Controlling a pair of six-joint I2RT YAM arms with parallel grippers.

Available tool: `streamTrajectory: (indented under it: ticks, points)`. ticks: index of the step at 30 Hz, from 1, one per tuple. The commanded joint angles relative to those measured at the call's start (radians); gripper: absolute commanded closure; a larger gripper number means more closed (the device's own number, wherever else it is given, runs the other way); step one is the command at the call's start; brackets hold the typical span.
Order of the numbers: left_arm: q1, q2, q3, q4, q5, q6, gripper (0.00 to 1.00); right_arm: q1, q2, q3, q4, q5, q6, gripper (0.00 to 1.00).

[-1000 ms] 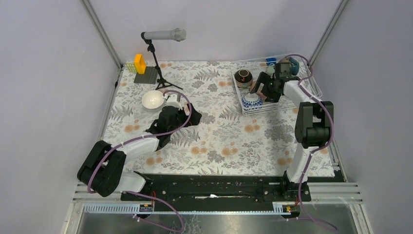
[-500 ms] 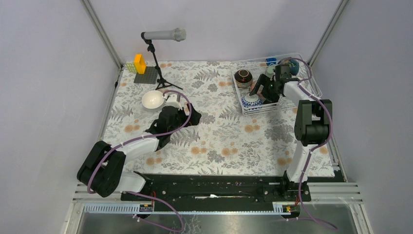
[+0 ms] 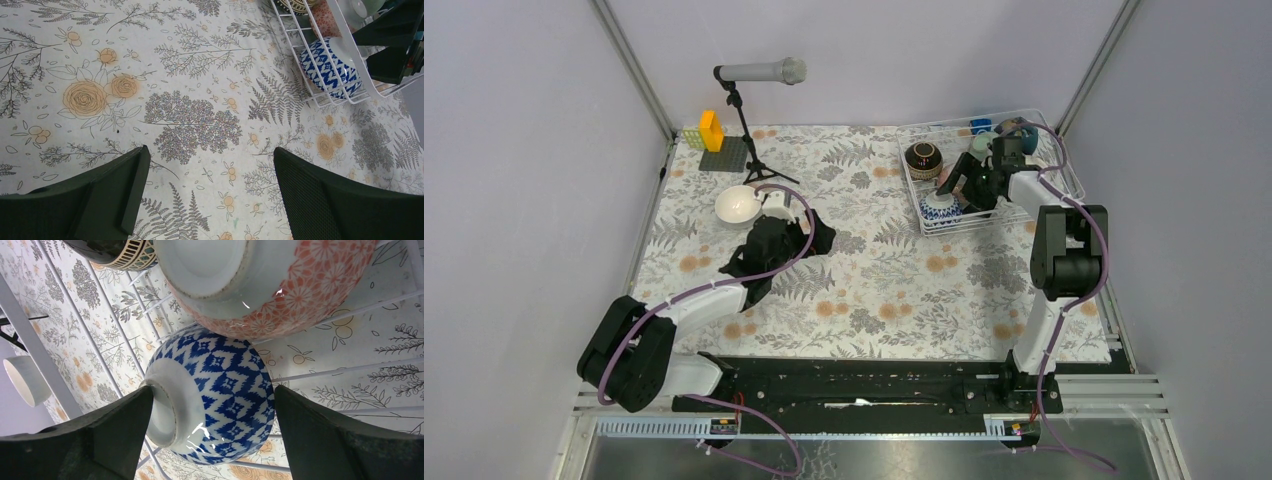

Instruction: Unload the bowls from the dish rack

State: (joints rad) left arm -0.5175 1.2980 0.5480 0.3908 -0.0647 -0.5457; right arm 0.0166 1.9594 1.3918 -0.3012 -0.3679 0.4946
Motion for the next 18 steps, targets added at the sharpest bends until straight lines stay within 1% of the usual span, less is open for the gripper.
streamTrajectory:
  ticks: [1, 3, 5, 6, 10, 13, 18]
  points:
    - [-0.007, -0.024, 0.013, 0.019, -0.019, 0.018, 0.01, 0.004, -0.086, -0.026, 0.012, -0.089, 0.064, 0.05]
    - [-0.007, -0.026, 0.013, 0.018, -0.02, 0.02, 0.01, 0.001, -0.102, -0.03, 0.017, -0.091, 0.068, 0.1]
    - [-0.009, -0.026, 0.016, 0.015, -0.016, 0.023, 0.01, 0.0, -0.114, -0.031, 0.021, -0.103, 0.066, 0.18]
    - [-0.01, -0.027, 0.018, 0.013, -0.016, 0.023, 0.01, 0.0, -0.119, -0.032, 0.023, -0.103, 0.063, 0.21]
    - [-0.014, -0.031, 0.017, 0.013, -0.018, 0.026, 0.01, 0.0, -0.148, -0.043, 0.022, -0.084, 0.057, 0.23]
    - [-0.016, -0.031, 0.019, 0.013, -0.019, 0.029, 0.01, -0.001, -0.16, -0.043, 0.023, -0.093, 0.052, 0.28]
    - [-0.019, -0.032, 0.019, 0.011, -0.02, 0.031, 0.01, -0.001, -0.172, -0.041, 0.036, -0.155, 0.029, 0.27]
